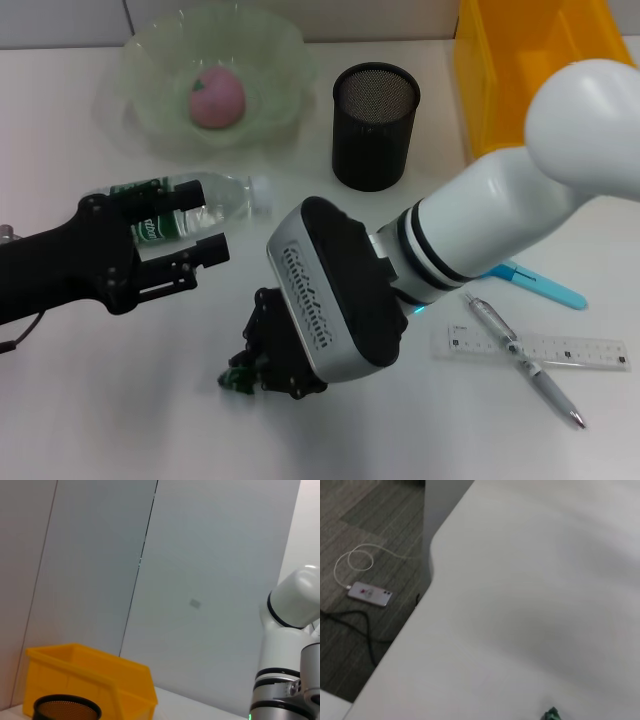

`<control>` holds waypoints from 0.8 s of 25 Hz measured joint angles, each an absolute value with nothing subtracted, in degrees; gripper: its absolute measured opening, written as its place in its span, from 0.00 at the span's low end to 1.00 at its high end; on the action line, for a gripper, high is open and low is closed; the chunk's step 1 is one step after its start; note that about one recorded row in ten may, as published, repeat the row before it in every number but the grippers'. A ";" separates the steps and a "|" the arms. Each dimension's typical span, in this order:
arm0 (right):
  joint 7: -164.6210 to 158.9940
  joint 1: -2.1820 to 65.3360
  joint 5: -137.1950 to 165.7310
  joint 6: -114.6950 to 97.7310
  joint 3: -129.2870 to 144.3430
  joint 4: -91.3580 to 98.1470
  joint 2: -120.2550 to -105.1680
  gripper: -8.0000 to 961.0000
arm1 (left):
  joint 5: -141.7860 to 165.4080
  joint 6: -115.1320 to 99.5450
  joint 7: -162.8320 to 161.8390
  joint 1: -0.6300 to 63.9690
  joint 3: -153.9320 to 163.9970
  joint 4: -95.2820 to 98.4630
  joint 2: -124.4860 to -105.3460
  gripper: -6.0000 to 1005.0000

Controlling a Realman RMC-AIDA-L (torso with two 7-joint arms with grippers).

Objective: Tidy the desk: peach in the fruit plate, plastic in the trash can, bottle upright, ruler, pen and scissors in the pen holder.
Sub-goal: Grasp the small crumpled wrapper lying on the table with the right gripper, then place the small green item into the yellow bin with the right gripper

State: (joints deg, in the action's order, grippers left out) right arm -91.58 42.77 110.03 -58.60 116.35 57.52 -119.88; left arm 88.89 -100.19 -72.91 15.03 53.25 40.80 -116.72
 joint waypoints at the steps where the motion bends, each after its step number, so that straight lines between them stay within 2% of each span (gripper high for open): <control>1: -91.58 42.77 110.03 -58.60 116.35 57.52 -119.88 0.14 | 88.89 -100.19 -72.91 15.03 53.25 40.80 -116.72 0.71; 13: -91.03 31.20 110.61 -66.77 104.35 66.39 -119.88 0.03 | 88.72 -101.07 -73.38 14.80 50.31 41.25 -116.85 0.71; 20: -90.91 26.83 110.28 -68.96 99.56 67.38 -119.88 0.03 | 88.68 -101.35 -72.95 15.20 49.95 41.31 -117.01 0.71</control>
State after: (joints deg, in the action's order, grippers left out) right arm -90.91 26.83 110.28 -68.96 99.56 67.38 -119.88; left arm 88.68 -101.35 -72.95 15.20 49.95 41.31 -117.01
